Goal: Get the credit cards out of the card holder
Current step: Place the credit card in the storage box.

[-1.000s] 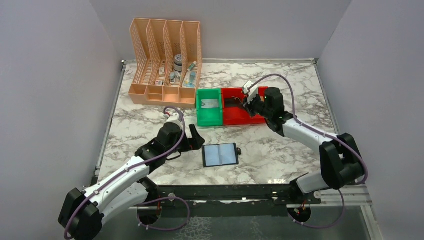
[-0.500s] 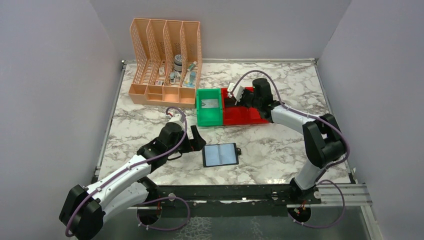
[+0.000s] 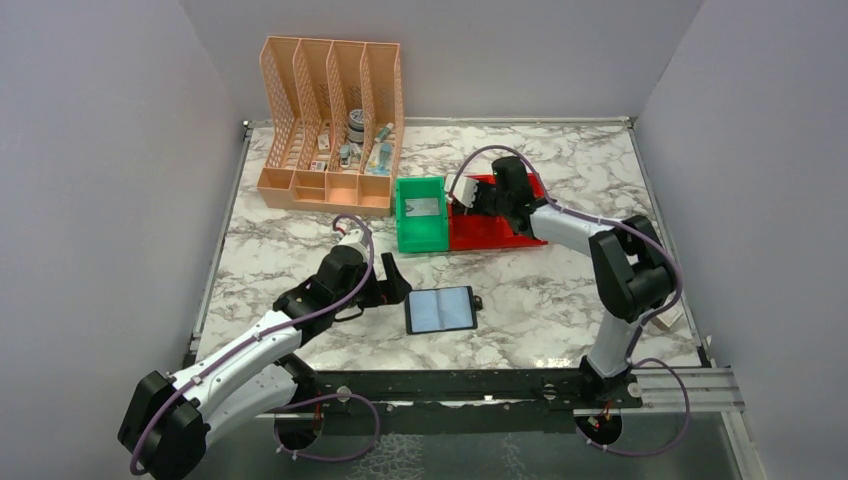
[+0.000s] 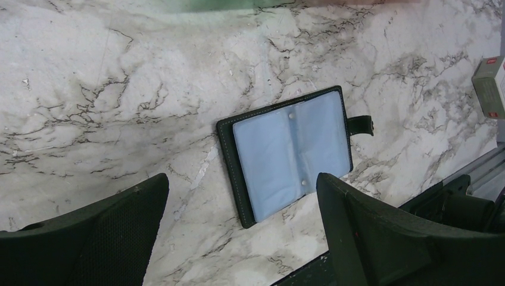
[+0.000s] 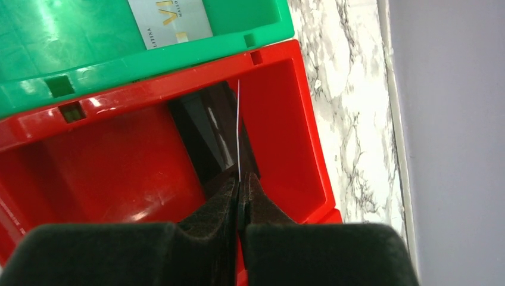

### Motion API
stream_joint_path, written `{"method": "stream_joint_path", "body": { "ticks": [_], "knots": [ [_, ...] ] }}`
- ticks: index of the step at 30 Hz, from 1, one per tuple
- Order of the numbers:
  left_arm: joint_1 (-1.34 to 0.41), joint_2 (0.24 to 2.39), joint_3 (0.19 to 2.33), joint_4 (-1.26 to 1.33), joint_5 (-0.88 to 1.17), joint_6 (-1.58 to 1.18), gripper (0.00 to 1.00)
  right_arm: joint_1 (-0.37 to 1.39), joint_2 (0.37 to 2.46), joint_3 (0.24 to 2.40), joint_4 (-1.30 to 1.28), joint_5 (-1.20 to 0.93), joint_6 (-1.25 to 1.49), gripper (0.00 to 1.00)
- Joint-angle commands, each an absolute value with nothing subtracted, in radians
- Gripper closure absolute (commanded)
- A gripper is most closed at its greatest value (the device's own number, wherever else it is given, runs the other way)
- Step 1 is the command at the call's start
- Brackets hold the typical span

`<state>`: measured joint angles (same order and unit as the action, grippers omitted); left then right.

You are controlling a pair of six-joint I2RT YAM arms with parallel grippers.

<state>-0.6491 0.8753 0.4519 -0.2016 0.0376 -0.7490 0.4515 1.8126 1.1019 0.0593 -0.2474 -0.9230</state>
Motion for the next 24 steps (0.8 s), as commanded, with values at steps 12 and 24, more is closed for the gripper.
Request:
{"method": "stream_joint_path", "body": {
  "ticks": [12,24],
  "knots": [
    [-0.644,0.875,0.467,-0.18,0.088,-0.733,0.04,0.489,1.941,1.154,0.198,-0.134,-0.972,0.91],
    [-0.644,0.909,0.469,-0.162,0.119,-0.729,0.04,0.493,1.935,1.17,0.102,-0.182,-0.937,0.65]
  ]
}}
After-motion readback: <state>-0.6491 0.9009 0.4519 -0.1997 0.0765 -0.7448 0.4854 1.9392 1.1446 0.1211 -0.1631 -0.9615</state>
